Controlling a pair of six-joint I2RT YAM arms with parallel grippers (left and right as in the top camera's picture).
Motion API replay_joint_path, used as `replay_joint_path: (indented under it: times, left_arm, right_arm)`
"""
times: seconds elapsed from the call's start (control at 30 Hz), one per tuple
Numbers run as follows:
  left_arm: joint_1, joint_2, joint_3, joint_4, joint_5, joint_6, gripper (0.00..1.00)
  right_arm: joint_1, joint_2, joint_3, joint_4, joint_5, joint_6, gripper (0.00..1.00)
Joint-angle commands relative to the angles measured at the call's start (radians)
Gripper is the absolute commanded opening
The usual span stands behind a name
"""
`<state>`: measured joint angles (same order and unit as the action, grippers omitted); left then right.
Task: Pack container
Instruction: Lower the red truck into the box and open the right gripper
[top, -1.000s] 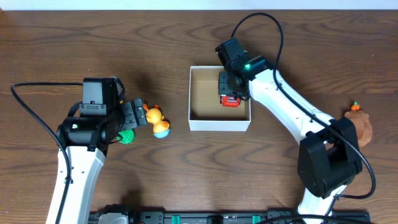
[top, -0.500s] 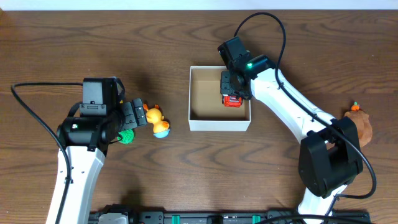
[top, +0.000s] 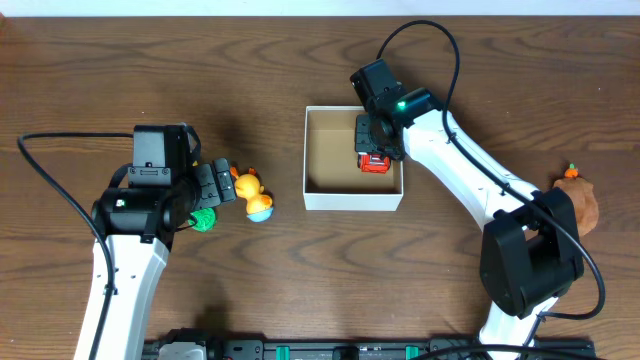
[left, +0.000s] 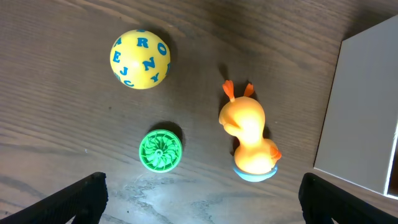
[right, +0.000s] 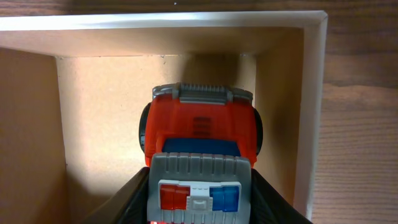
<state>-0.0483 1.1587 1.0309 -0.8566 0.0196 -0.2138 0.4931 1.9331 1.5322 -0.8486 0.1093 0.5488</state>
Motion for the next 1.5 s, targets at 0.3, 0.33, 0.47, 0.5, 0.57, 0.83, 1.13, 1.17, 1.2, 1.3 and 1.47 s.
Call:
replay_joint_path:
  times: [0.3,0.33,0.47,0.5,0.57,0.83,1.13,1.17,1.2,1.3,1.47]
  left_arm:
    - [0.004,0.003,0.02,-0.002,-0.001,-0.01,0.98]
    - [0.004,0.003,0.02,-0.002,-0.001,-0.01,0.98]
    - [0.004,0.003,0.02,-0.003,-0.001,-0.01,0.98]
    - [0.004,0.003,0.02,-0.003,-0.001,-0.01,0.98]
    - [0.004,0.003,0.02,-0.002,-0.001,-0.01,0.98]
    - [0.004,0.003,0.02,-0.002,-0.001,-0.01,0.98]
    - [0.004,0.003,0.02,-0.002,-0.001,-0.01,0.98]
    - [0.004,0.003,0.02,-0.002,-0.001,-0.01,0.98]
    - [0.004,0.003,0.02,-0.002,-0.001,-0.01,0.98]
    - [0.004,0.003,0.02,-0.002,-0.001,-0.01,0.98]
    - [0.004,0.003,0.02,-0.002,-0.001,-0.01,0.98]
  right_arm:
    - [-0.002,0.005,0.01,-0.008,0.014,0.011,0.29]
    - [-0.002,0.005,0.01,-0.008,0.014,0.011,0.29]
    - [-0.002,0.005,0.01,-0.008,0.014,0.011,0.36]
    - [-0.002,0.005,0.01,-0.008,0.014,0.011,0.41]
    - [-0.002,0.005,0.01,-0.008,0.014,0.011,0.45]
    - [-0.002,0.005,0.01,-0.008,0.014,0.011,0.53]
    - [-0.002,0.005,0.01,-0.009,0.014,0.011,0.58]
    - [-0.002,0.005,0.01,-0.01,0.014,0.011,0.57]
    - [-0.002,0.005,0.01,-0.01,0.014,0.011,0.58]
    - [-0.002,0.005,0.01,-0.011,0.014,0.011,0.57]
    - [-0.002,0.005,0.01,-0.012,0.014,0.011,0.57]
